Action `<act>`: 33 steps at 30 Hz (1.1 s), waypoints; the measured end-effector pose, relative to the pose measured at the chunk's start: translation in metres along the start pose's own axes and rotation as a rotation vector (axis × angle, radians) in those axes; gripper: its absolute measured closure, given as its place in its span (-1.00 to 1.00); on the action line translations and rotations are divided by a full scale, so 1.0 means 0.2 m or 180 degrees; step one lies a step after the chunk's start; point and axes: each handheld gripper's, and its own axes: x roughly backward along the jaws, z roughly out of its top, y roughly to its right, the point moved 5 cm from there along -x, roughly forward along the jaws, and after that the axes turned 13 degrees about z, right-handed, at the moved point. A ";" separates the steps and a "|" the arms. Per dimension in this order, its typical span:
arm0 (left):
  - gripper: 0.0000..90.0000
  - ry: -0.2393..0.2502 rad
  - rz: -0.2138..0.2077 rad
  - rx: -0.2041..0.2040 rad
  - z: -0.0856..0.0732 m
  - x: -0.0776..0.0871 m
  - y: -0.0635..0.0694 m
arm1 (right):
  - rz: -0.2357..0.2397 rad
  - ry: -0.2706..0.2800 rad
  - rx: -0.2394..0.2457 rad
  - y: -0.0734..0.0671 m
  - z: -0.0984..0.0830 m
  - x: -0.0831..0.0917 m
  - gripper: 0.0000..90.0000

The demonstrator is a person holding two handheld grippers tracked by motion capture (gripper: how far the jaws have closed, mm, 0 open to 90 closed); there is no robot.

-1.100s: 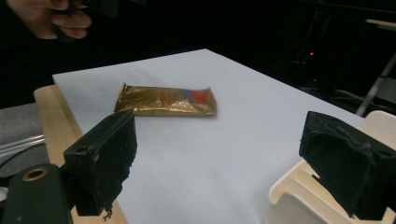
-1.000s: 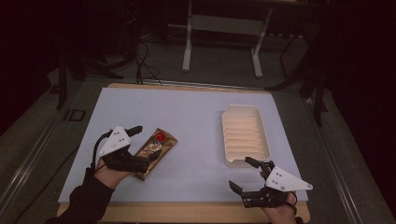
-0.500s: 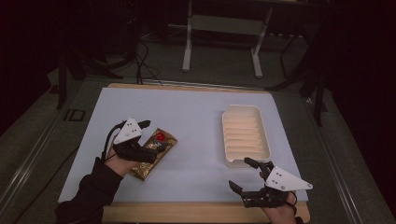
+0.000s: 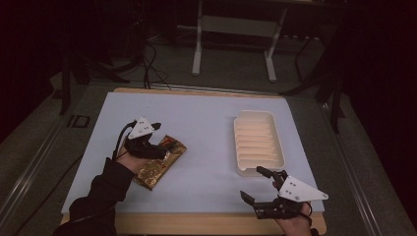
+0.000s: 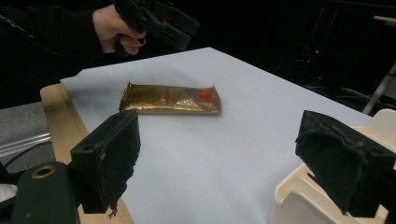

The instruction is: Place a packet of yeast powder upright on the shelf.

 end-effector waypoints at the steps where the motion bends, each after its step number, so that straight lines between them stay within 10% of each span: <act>1: -0.61 -0.0025 -0.0026 0.0027 -0.01 -0.01 -0.01 | 0.0001 0.0001 0.0004 0.00 0.00 0.00 -0.70; 33: -0.27 -0.0701 0.0292 0.0370 -0.29 -0.36 -0.20 | 0.0085 -0.0085 -0.0027 0.00 -0.03 -0.03 -0.68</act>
